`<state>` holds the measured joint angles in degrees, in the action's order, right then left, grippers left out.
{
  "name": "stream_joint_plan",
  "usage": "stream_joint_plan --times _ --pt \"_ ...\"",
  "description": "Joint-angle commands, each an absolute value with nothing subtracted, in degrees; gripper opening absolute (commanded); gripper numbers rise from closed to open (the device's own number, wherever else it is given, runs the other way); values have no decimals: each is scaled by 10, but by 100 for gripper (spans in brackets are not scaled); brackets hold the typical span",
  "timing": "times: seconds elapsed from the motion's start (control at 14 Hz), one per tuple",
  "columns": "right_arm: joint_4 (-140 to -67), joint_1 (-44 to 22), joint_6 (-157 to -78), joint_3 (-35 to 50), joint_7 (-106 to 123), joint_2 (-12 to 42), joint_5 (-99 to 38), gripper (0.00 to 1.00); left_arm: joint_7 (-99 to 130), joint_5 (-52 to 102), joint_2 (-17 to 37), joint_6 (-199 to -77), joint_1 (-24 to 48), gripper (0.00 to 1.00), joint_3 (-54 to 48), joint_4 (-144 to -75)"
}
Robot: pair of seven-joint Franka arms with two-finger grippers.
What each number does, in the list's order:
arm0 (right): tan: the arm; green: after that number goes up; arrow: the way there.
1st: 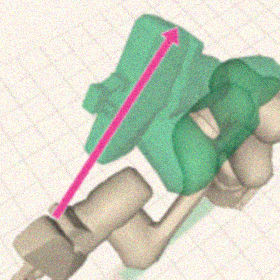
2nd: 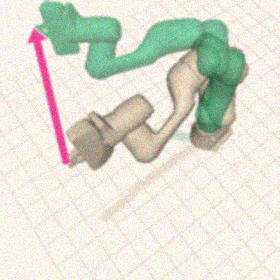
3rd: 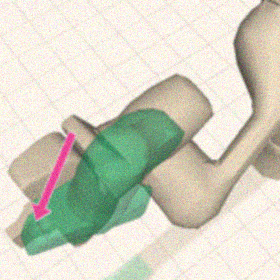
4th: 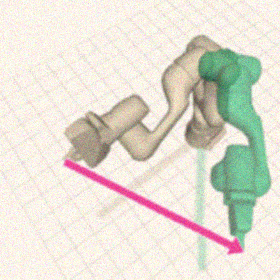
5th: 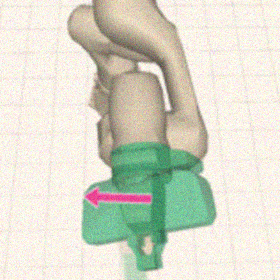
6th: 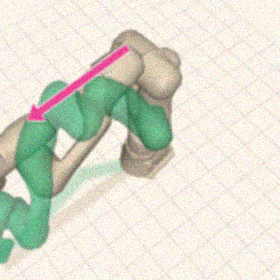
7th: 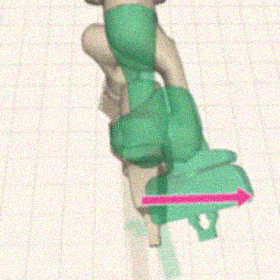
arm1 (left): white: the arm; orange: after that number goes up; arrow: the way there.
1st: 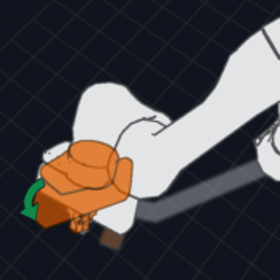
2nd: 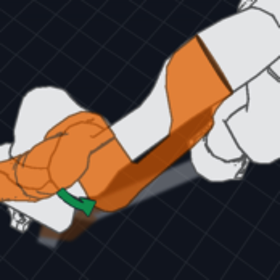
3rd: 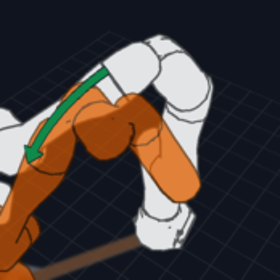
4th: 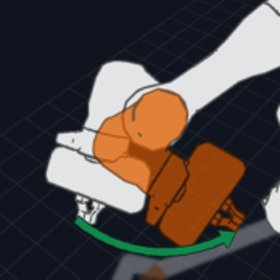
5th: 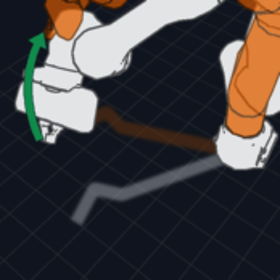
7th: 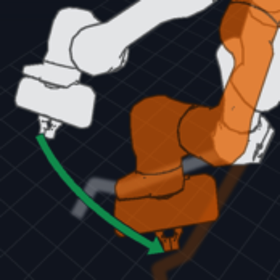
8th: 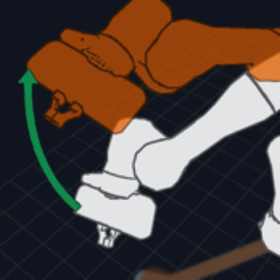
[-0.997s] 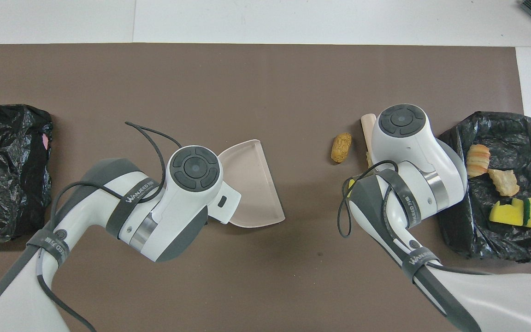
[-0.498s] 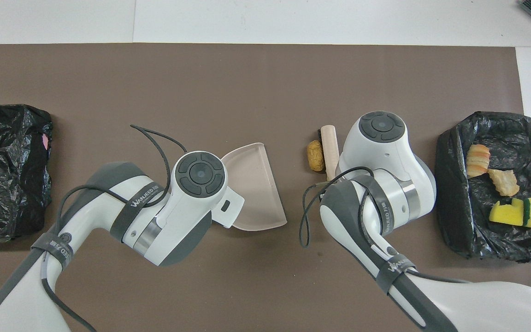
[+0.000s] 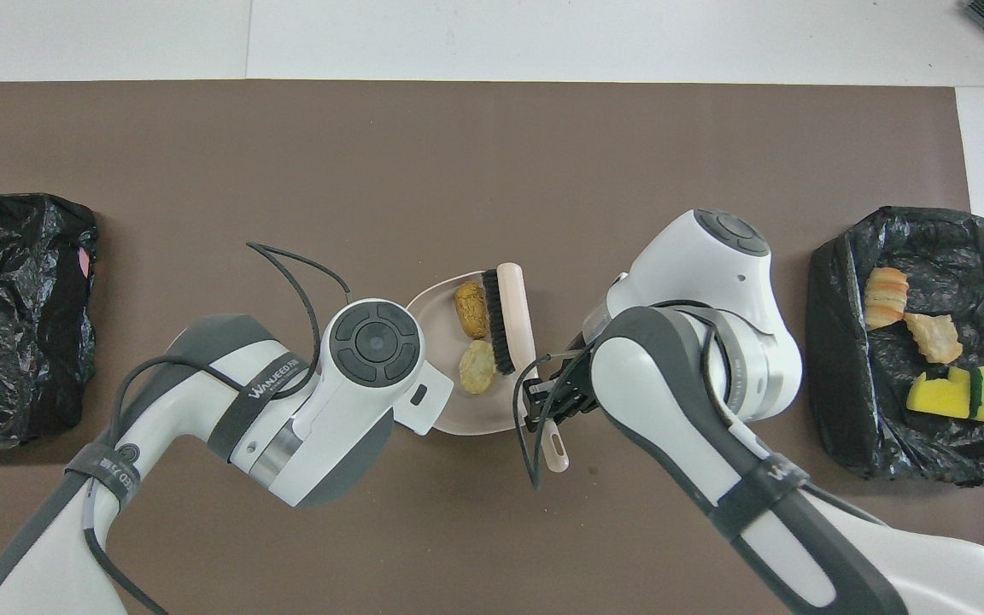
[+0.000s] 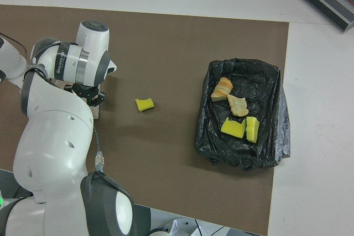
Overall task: Sweep and dump trash in bin
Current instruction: 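Hold the dustpan with the left gripper while the right gripper sweeps bread toward it, then sweep the yellow sponge into the dustpan with the brush in the right gripper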
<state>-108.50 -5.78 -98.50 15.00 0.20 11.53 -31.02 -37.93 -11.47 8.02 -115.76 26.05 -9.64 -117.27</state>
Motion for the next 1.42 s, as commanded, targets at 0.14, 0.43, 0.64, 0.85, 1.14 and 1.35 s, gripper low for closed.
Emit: stream_joint_plan --times 0.14,0.43,0.64,0.85,1.14,1.35 --pt "-1106 25 -910 150 14 15 -174 0 -363 -126 45 -1179 272 0 -91 -1223" --pt "-1240 17 -1006 149 -16 -36 -1 0 -363 -143 44 -1179 281 0 -91 -1223" --pt "-1281 4 -1041 151 -73 -33 64 0 -365 -143 42 -1178 281 0 -91 -1223" --pt "-1309 4 -1081 152 -84 -26 63 0 -366 -143 41 -1177 282 0 -92 -1223" --pt "-1306 -40 -1092 154 -14 -5 -91 0 -366 -144 34 -1177 286 0 -92 -1234" --pt "-1275 -91 -1119 154 -48 28 -176 0 -366 -143 33 -1177 287 0 -92 -1237"
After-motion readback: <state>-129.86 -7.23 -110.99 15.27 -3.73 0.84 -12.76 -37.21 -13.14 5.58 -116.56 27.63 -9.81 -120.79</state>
